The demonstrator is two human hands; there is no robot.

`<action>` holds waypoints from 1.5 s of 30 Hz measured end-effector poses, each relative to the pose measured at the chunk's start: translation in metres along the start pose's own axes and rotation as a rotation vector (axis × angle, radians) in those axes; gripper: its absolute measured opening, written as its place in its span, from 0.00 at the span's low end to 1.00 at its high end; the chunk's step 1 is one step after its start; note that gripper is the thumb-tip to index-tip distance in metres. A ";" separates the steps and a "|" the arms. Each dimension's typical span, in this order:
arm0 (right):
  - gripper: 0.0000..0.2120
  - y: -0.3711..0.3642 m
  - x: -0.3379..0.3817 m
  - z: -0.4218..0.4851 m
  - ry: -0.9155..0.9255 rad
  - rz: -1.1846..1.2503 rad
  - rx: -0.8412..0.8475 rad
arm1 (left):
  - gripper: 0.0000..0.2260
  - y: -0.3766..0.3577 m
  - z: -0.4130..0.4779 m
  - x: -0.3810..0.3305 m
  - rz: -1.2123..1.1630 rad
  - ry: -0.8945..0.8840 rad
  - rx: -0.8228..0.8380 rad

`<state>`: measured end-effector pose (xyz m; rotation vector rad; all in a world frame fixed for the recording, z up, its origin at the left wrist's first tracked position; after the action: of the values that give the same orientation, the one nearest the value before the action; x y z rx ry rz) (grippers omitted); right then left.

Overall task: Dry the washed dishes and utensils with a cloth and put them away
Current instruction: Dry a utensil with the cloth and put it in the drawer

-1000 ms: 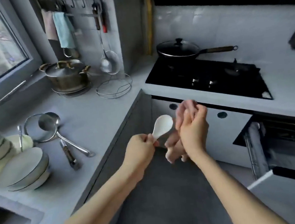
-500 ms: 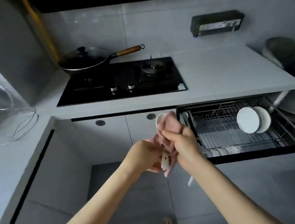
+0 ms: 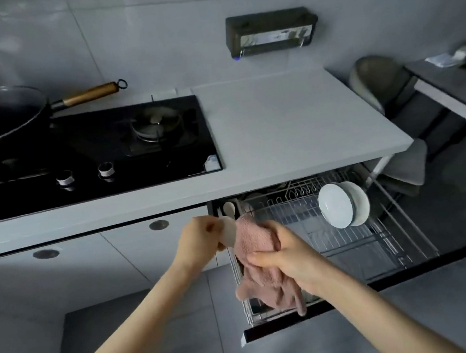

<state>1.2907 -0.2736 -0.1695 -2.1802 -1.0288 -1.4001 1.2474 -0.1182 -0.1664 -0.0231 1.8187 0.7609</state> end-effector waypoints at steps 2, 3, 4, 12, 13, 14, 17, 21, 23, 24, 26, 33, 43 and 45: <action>0.23 0.021 -0.006 0.015 -0.003 -0.005 -0.031 | 0.13 -0.015 0.029 0.009 -0.047 0.112 -0.039; 0.22 0.033 -0.006 0.024 0.007 -0.013 -0.063 | 0.11 -0.024 0.040 0.012 -0.101 0.161 -0.058; 0.22 0.046 -0.006 0.034 0.018 -0.015 -0.094 | 0.10 -0.035 0.049 0.016 -0.202 0.221 -0.075; 0.17 0.140 -0.021 0.111 0.052 -0.226 -0.001 | 0.11 -0.170 0.093 0.019 -0.764 0.586 -0.160; 0.17 0.152 -0.028 0.119 0.065 -0.287 0.031 | 0.10 -0.179 0.099 0.020 -0.830 0.617 -0.210; 0.17 0.164 -0.036 0.126 0.074 -0.358 0.061 | 0.08 -0.186 0.104 0.024 -0.905 0.661 -0.268; 0.18 0.198 -0.061 0.152 0.054 -0.494 0.135 | 0.07 -0.193 0.114 0.052 -0.996 0.758 -0.465; 0.19 0.224 -0.094 0.195 -0.003 -0.555 0.239 | 0.10 -0.204 0.134 0.103 -0.671 0.889 -0.534; 0.20 0.232 -0.112 0.218 -0.037 -0.575 0.276 | 0.11 -0.208 0.147 0.123 -0.510 0.925 -0.537; 0.20 0.235 -0.122 0.230 -0.051 -0.591 0.282 | 0.12 -0.209 0.154 0.133 -0.440 0.936 -0.535; 0.20 0.240 -0.143 0.255 -0.072 -0.631 0.277 | 0.12 -0.209 0.169 0.154 -0.338 0.960 -0.522; 0.20 0.235 -0.200 0.314 -0.135 -0.656 0.252 | 0.11 -0.216 0.217 0.205 -0.074 0.798 -0.589; 0.16 0.214 -0.233 0.336 -0.135 -0.726 0.340 | 0.07 -0.219 0.235 0.224 0.034 0.725 -0.829; 0.16 0.209 -0.232 0.338 -0.120 -0.749 0.351 | 0.13 -0.222 0.239 0.221 0.144 0.678 -0.788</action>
<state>1.6004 -0.2914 -0.5091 -1.6949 -2.0998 -1.2151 1.4446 -0.0985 -0.5072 -0.7461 2.0197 1.6817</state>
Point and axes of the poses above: each hand's wrist, its own z-axis towards the middle knuckle, its own y-axis out of the back of the hand, x = y × z, the point moved 7 cm from there along z, towards the middle knuckle, and after that the axes turned 4 degrees about -z, right-handed, at the moved point
